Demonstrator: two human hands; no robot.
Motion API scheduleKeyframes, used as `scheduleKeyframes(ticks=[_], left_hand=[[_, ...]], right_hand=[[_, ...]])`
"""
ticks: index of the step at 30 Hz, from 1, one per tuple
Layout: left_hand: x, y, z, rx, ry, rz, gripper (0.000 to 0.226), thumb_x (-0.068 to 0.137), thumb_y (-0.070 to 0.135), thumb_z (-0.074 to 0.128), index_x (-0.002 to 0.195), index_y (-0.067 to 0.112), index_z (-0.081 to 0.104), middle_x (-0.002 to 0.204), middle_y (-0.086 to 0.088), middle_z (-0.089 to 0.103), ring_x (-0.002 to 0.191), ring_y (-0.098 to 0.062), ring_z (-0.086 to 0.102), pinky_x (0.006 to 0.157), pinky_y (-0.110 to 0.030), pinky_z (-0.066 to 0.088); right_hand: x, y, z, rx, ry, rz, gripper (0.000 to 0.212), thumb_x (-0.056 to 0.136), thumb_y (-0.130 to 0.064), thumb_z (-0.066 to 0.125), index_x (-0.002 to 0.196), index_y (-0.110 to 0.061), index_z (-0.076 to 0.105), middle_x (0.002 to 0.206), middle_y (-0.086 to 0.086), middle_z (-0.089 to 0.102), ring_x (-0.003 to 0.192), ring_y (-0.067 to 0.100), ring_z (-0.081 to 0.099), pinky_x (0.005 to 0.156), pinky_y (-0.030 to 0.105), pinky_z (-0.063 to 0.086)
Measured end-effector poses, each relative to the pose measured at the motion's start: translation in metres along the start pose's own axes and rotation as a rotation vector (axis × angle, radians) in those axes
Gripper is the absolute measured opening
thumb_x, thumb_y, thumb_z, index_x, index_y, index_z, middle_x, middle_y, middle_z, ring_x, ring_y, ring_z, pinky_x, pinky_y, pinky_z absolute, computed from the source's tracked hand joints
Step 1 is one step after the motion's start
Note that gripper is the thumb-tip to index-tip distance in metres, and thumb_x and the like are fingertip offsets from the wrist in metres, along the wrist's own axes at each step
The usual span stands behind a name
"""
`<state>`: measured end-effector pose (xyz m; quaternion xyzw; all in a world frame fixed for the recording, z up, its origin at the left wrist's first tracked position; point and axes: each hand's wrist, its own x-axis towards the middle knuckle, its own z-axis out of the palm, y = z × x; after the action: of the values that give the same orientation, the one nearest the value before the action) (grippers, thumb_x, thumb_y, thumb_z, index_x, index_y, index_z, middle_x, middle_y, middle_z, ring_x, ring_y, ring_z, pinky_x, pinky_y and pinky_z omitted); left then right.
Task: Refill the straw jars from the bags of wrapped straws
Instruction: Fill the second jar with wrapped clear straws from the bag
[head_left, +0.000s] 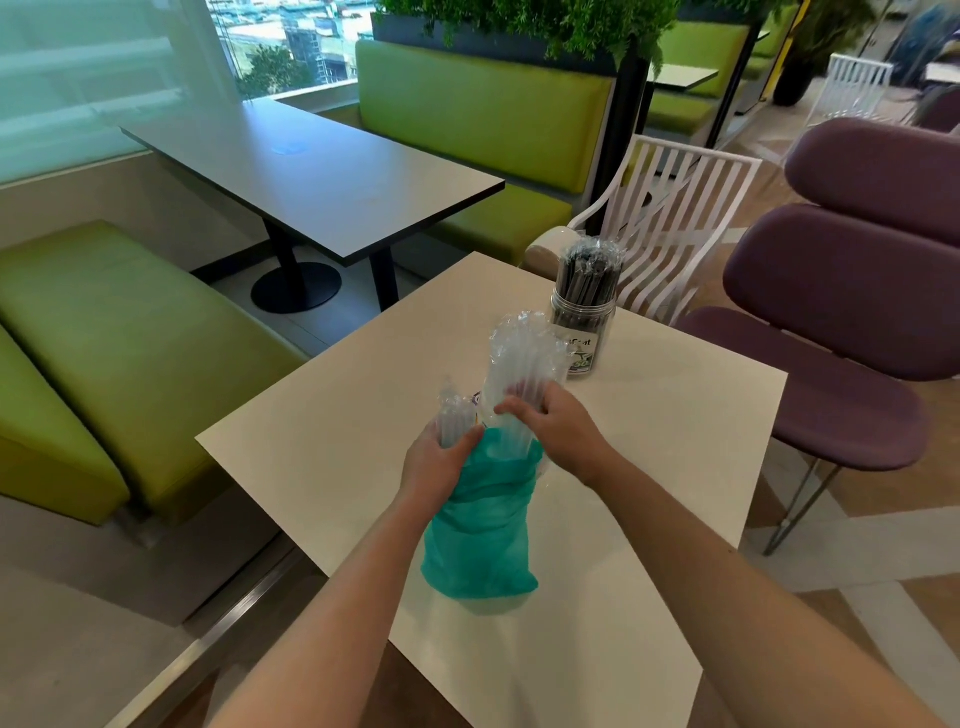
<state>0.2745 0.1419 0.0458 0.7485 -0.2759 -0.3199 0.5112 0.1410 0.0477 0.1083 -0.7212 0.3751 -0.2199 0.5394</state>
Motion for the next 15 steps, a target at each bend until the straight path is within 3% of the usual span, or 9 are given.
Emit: scheduleKeyframes(ticks=[2,3,8,11,15], left_hand=[[0.001,0.001,0.001,0.069,0.001,0.008,0.032,0.088,0.046,0.066,0.109,0.024,0.058,0.09,0.01,0.063,0.085,-0.012,0.061,0.069,-0.026,0.047],[0.002,0.002,0.002,0.098,0.006,0.014,0.029,0.089,0.046,0.066,0.107,0.024,0.058,0.087,0.011,0.062,0.083,-0.012,0.06,0.066,-0.026,0.045],[0.004,0.004,0.003,0.115,-0.01,0.024,0.031,0.089,0.046,0.064,0.109,0.023,0.058,0.091,0.007,0.063,0.087,-0.016,0.062,0.074,-0.03,0.049],[0.003,0.003,0.002,0.082,-0.022,0.011,0.029,0.089,0.047,0.064,0.109,0.027,0.057,0.095,0.008,0.064,0.09,-0.015,0.063,0.08,-0.032,0.052],[0.003,0.001,0.0,0.058,-0.01,0.013,0.032,0.088,0.048,0.064,0.112,0.027,0.058,0.094,0.009,0.064,0.089,-0.013,0.063,0.079,-0.03,0.051]], right_hand=[[0.003,-0.018,-0.01,-0.007,0.024,-0.042,0.023,0.099,-0.026,0.052,0.119,-0.013,0.055,0.105,0.0,0.069,0.091,-0.002,0.058,0.073,0.006,0.041],[0.005,-0.028,-0.016,-0.013,0.042,-0.066,0.023,0.1,-0.026,0.049,0.12,-0.014,0.053,0.103,-0.001,0.069,0.09,-0.003,0.057,0.071,0.006,0.039],[0.011,-0.075,-0.039,-0.036,0.165,-0.225,0.017,0.101,-0.03,0.048,0.116,-0.024,0.05,0.102,-0.007,0.066,0.098,0.007,0.059,0.089,0.034,0.05],[0.012,-0.09,-0.044,-0.065,0.174,-0.296,0.022,0.1,-0.03,0.048,0.122,-0.024,0.048,0.099,-0.015,0.064,0.096,0.002,0.059,0.09,0.033,0.05],[0.013,-0.086,-0.037,-0.136,0.129,-0.306,0.032,0.098,-0.034,0.052,0.128,-0.021,0.05,0.112,-0.01,0.061,0.09,0.0,0.055,0.087,0.032,0.05]])
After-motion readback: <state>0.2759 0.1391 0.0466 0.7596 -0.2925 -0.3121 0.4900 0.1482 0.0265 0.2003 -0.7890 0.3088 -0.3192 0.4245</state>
